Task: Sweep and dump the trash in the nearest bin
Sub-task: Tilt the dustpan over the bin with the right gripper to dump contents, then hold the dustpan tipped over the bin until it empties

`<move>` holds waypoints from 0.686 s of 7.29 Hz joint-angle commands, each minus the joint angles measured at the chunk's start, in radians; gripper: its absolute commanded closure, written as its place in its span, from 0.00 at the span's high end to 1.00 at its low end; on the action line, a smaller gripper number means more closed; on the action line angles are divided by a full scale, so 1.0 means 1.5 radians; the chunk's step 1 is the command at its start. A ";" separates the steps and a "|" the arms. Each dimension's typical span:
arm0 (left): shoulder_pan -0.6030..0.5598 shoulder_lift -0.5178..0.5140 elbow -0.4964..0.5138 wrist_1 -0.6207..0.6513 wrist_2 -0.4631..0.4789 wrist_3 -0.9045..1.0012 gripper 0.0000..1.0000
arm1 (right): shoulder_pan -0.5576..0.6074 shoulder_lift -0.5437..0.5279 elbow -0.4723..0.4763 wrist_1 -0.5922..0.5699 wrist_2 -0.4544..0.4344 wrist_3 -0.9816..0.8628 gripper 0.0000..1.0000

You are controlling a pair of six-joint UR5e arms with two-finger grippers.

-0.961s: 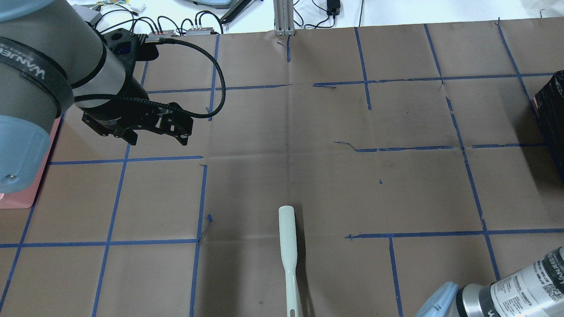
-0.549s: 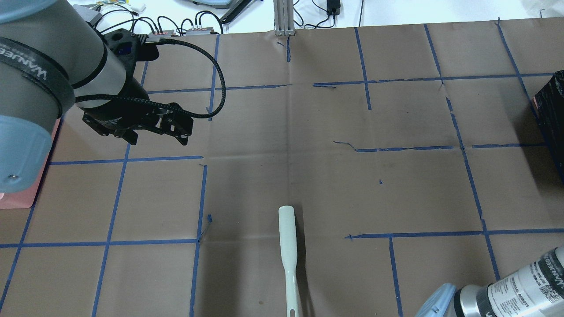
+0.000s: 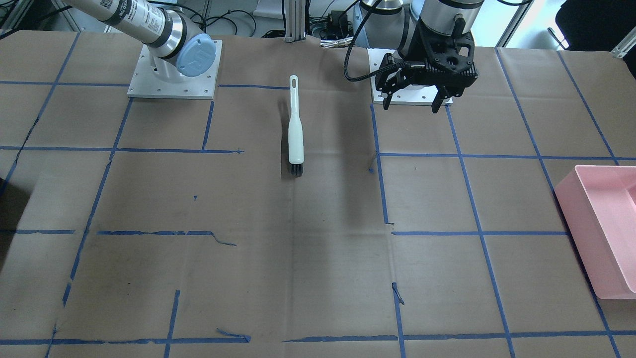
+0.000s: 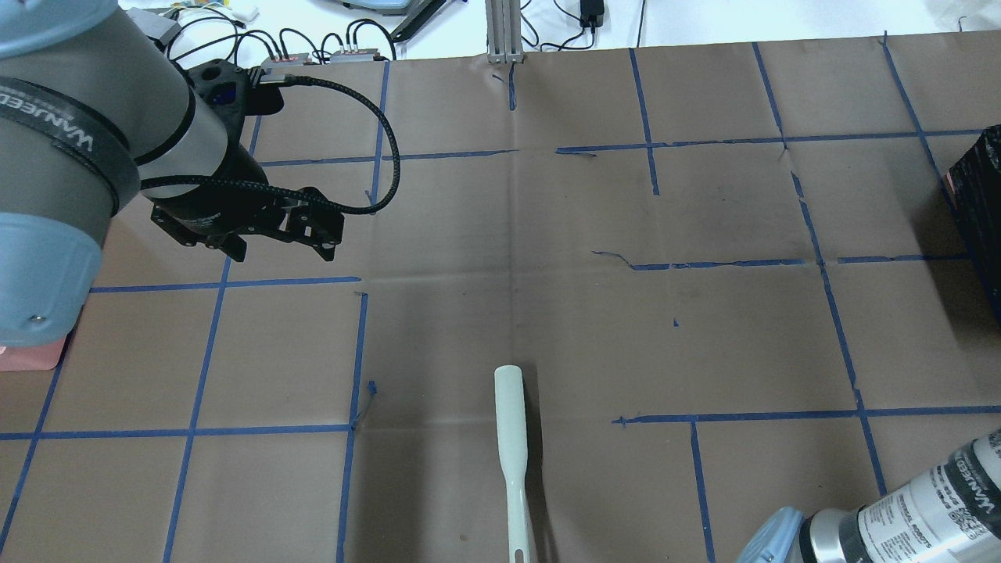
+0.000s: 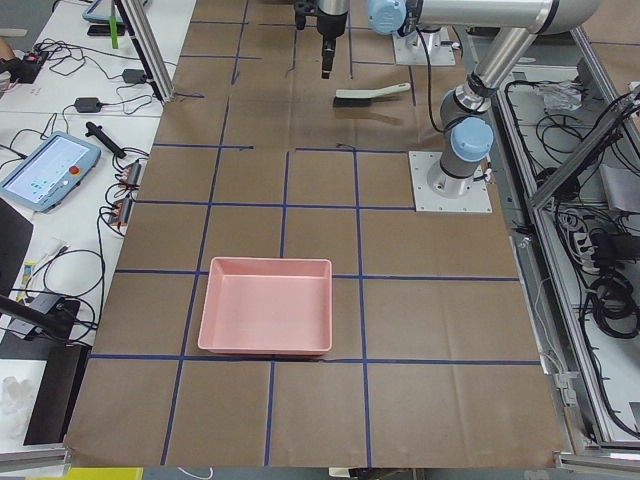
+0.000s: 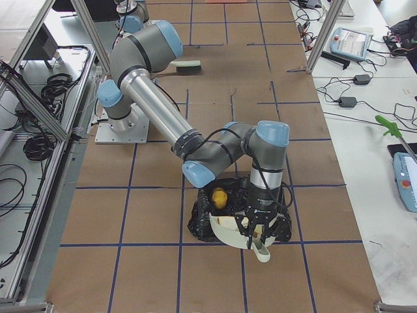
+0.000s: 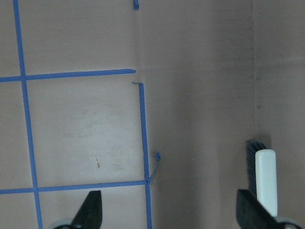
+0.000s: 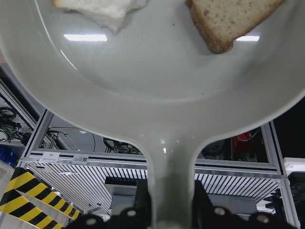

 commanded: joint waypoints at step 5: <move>0.002 -0.070 0.071 -0.020 0.013 -0.006 0.99 | 0.003 -0.012 0.022 -0.027 -0.048 -0.019 0.02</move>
